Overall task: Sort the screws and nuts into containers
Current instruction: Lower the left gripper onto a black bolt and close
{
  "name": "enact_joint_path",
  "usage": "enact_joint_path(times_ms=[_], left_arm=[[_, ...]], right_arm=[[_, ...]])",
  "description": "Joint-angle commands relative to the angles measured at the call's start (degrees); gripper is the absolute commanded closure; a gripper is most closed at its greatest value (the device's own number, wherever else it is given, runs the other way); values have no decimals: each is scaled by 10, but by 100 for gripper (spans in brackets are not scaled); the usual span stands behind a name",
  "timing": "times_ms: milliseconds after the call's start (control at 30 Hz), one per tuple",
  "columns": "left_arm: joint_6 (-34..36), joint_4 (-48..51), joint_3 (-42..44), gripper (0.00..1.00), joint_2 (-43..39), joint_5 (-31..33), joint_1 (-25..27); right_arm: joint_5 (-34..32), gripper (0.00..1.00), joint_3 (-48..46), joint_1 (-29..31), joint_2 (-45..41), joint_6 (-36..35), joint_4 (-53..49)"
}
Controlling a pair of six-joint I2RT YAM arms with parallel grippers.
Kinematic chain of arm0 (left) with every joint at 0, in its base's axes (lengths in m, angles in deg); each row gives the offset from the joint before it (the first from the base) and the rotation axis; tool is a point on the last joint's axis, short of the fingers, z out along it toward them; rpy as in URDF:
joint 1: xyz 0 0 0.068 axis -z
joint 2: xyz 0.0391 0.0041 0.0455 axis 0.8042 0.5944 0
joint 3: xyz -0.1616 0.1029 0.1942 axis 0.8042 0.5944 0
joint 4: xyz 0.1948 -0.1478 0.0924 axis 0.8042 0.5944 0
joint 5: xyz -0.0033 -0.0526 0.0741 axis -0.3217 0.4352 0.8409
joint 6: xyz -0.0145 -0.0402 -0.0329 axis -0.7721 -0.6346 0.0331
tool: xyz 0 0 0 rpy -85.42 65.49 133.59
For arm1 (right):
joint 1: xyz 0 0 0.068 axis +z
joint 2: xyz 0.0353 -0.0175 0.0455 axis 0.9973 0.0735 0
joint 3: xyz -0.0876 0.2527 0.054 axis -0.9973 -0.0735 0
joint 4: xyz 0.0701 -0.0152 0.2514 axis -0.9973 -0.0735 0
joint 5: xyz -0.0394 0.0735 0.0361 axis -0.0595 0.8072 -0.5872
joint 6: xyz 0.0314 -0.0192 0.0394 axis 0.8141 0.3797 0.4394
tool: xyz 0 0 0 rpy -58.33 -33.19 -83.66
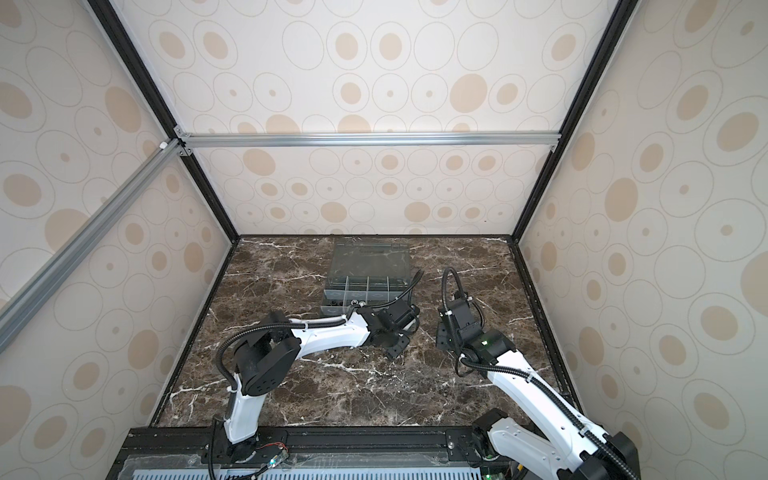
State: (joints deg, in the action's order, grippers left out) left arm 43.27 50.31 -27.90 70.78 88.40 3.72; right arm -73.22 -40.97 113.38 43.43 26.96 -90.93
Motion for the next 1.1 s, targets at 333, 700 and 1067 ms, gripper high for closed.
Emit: enact_joint_path(times_ms=[333,700,1067], left_arm=[[20,39,-43,71,35,6,13],[18,33,-28,88,26,3,16],[5,7,-8,95,-16,3,16]], right_arm=[[5,46,-13,-8,-4,4,5],[6,46,-17,-11,-10,9,5],[4,46,-9,-12,-11,7,-2]])
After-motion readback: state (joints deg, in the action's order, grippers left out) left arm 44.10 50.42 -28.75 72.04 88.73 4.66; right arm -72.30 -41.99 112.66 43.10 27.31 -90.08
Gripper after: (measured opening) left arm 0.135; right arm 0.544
